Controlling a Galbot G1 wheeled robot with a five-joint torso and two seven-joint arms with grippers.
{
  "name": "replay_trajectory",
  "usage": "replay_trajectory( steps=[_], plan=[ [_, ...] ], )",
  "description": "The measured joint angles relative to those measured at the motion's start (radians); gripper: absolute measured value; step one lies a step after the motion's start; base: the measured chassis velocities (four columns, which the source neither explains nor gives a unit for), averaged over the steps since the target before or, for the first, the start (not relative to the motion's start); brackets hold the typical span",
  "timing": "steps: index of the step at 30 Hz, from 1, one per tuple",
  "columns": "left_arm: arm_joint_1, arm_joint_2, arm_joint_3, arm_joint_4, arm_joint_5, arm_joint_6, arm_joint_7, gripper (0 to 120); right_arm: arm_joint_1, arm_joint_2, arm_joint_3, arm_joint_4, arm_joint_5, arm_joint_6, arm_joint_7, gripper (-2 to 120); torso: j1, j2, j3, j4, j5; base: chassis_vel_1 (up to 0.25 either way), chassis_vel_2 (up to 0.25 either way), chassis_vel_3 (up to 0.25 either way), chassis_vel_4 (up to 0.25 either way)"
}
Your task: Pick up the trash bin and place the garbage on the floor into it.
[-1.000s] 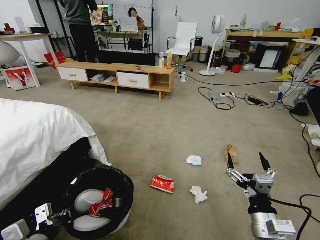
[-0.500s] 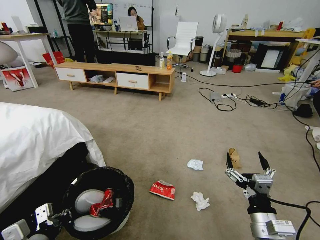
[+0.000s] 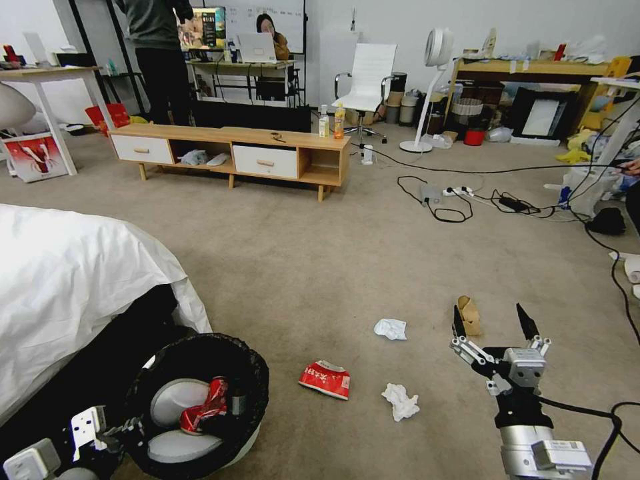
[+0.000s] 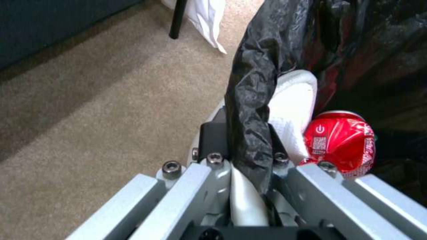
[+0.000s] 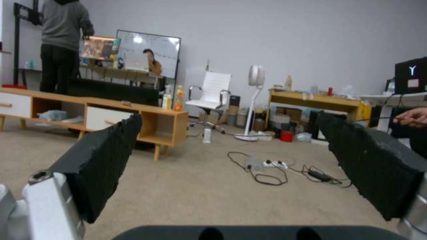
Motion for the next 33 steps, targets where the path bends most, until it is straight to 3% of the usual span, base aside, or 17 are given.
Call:
replay_trajectory(
  steps=[17,20,23,26,31,32,33],
  plan=[
    [-0.007,-0.002,0.004,0.009,0.003,0.001,0.001,3,0.005,-0.007,0.003,-0.008,0.006,-0.008,0.000,100,0.000,0.000,0.000,-0.0001,0.0000,0.000,0.000,0.000,0.000],
    [-0.009,-0.003,0.006,0.014,0.005,0.001,0.002,3,0.011,-0.031,0.000,-0.005,0.031,-0.045,0.005,100,0.000,0.000,0.000,-0.0001,0.0000,0.000,0.000,0.000,0.000],
    [-0.013,-0.004,0.007,0.017,0.006,0.001,0.002,3,0.027,-0.064,-0.006,0.006,0.071,-0.113,0.023,100,0.000,0.000,0.000,0.0000,0.0000,0.000,0.000,0.000,0.000],
    [-0.016,-0.005,0.007,0.018,0.006,0.001,0.002,3,0.055,-0.115,-0.035,0.029,0.161,-0.271,0.078,100,0.000,0.000,0.000,-0.0001,0.0000,0.000,0.000,0.000,0.000],
    [-0.017,-0.005,0.006,0.018,0.006,0.001,0.002,3,0.093,-0.149,-0.066,0.036,0.257,-0.400,0.121,100,0.000,0.000,0.000,0.0000,0.0001,0.000,0.000,0.000,0.000],
    [-0.017,-0.006,0.005,0.017,0.006,0.001,0.003,3,0.115,-0.165,-0.082,0.037,0.306,-0.466,0.141,100,0.000,0.000,0.000,0.0000,0.0001,0.000,0.000,0.000,0.000],
    [-0.015,-0.010,0.003,0.017,0.008,0.001,0.004,3,0.154,-0.198,-0.111,0.037,0.395,-0.594,0.182,100,0.000,0.000,0.000,0.0001,0.0001,0.000,0.000,0.000,0.000]
  ],
)
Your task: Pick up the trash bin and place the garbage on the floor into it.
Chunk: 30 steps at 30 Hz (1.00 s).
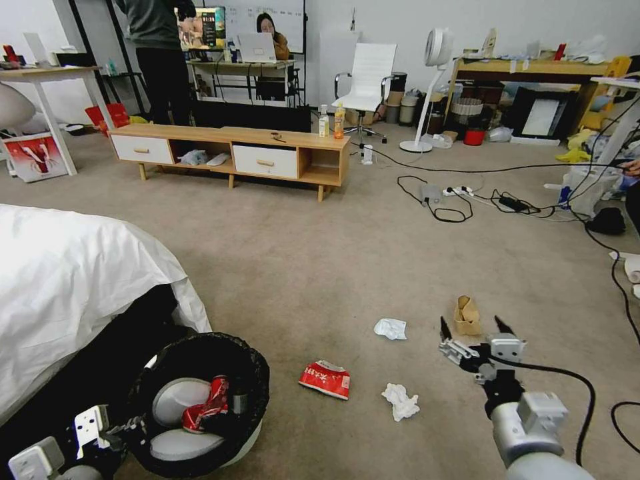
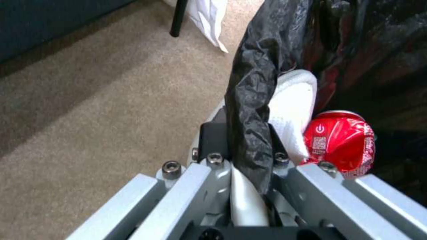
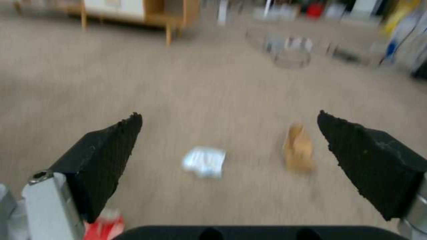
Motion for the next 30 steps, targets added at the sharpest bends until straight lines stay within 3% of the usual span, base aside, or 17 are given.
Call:
replay_trajectory(
  steps=[1,2,5,6,7,9,18,30],
  plan=[
    [0.000,0.000,0.000,0.000,0.000,0.000,0.000,3,0.000,0.000,0.000,0.000,0.000,0.000,0.000,100,0.000,0.000,0.000,0.0000,0.0000,0.000,0.000,0.000,0.000],
    [0.001,-0.004,0.000,0.000,0.003,0.000,0.001,3,0.028,-0.021,-0.020,-0.010,0.053,-0.064,0.019,100,0.000,0.000,0.000,0.0000,-0.0002,0.000,0.000,0.000,0.000],
    [0.003,-0.008,0.000,0.000,0.008,0.000,0.004,3,0.060,-0.038,-0.039,-0.027,0.127,-0.135,0.038,100,0.000,0.000,0.000,-0.0001,0.0000,0.000,0.000,0.000,0.000],
    [0.005,-0.011,-0.001,-0.001,0.011,0.000,0.005,3,0.086,-0.048,-0.048,-0.038,0.222,-0.207,0.059,100,0.000,0.000,0.000,0.0000,-0.0002,0.000,0.000,0.000,0.000],
    [0.005,-0.011,-0.001,-0.001,0.011,0.000,0.005,3,0.086,-0.048,-0.048,-0.038,0.222,-0.207,0.059,100,0.000,0.000,0.000,0.0000,-0.0002,0.000,0.000,0.000,0.000],
    [0.007,-0.012,-0.001,-0.001,0.015,0.000,0.008,3,0.122,-0.060,-0.063,-0.070,0.379,-0.299,0.098,100,0.000,0.000,0.000,0.0000,-0.0002,0.000,0.000,0.000,0.000],
    [0.008,-0.012,0.004,0.007,0.019,-0.002,0.012,3,0.169,-0.076,-0.092,-0.180,0.475,-0.334,0.103,100,0.000,0.000,0.000,-0.0002,0.0000,0.000,0.000,0.000,0.000],
    [0.012,-0.010,0.008,0.017,0.025,-0.004,0.015,3,0.225,-0.067,-0.123,-0.322,0.463,-0.327,0.061,100,0.000,0.000,0.000,-0.0002,0.0000,0.000,0.000,0.000,0.000]
  ],
)
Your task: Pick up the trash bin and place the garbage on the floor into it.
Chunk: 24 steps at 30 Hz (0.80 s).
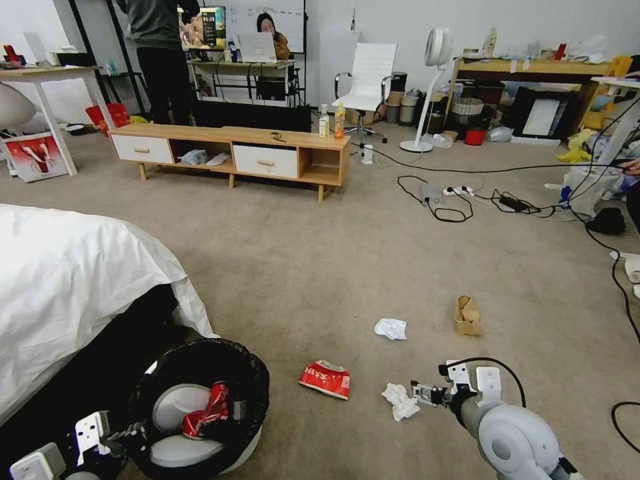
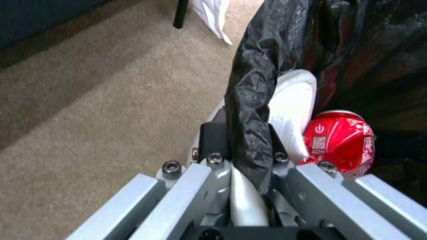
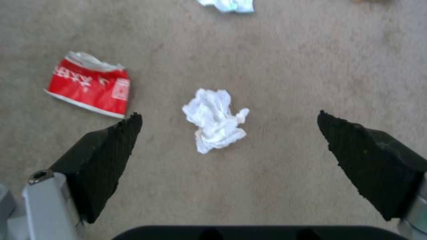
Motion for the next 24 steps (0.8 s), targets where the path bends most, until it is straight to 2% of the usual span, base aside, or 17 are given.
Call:
replay_trajectory(
  steps=[10,24],
  plan=[
    [-0.002,-0.008,0.002,0.016,0.010,-0.001,0.004,3,0.069,0.023,-0.059,-0.131,-0.038,0.009,-0.044,100,0.000,0.000,0.000,-0.0001,0.0000,0.000,0.000,0.000,0.000],
    [-0.017,-0.012,-0.001,0.048,0.013,-0.002,0.004,3,0.176,0.078,-0.156,-0.343,-0.127,0.095,-0.118,100,0.000,0.000,0.000,0.0001,-0.0001,0.000,0.000,0.000,0.000]
  ],
)
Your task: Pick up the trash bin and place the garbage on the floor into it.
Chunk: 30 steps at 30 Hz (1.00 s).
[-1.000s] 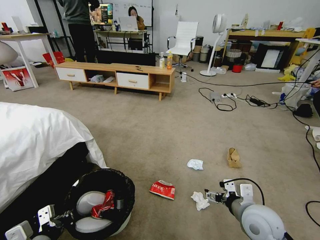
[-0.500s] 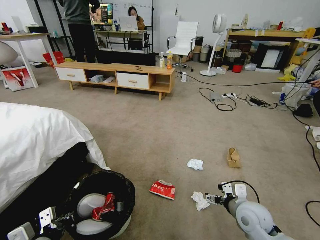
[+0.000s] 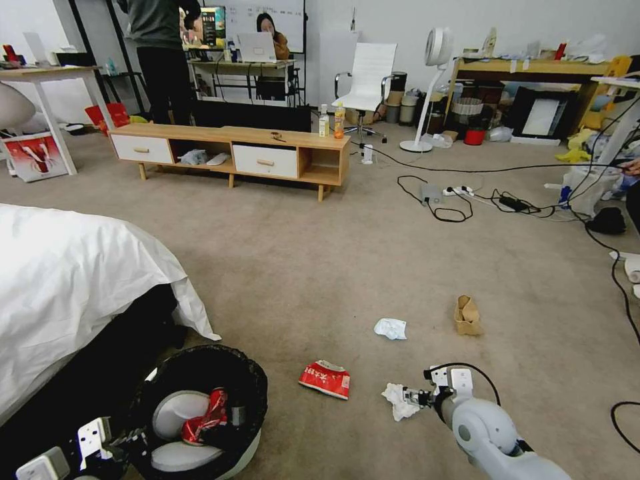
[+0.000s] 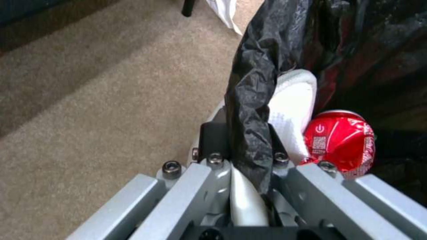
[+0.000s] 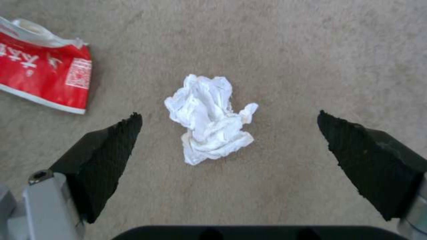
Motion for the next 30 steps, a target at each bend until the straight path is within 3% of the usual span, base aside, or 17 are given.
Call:
replay_trajectory(
  steps=[8,30],
  plan=[
    [-0.012,0.009,0.000,0.023,-0.002,0.000,0.000,3,0.036,0.043,-0.035,-0.120,-0.040,0.040,-0.037,100,0.000,0.000,0.000,-0.0001,0.0000,0.000,0.000,0.000,0.000],
    [-0.019,0.005,0.004,0.041,0.000,-0.002,-0.001,3,0.095,0.116,-0.085,-0.264,-0.124,0.119,-0.092,100,0.000,0.000,0.000,-0.0001,0.0000,0.000,0.000,0.000,0.000]
  ],
)
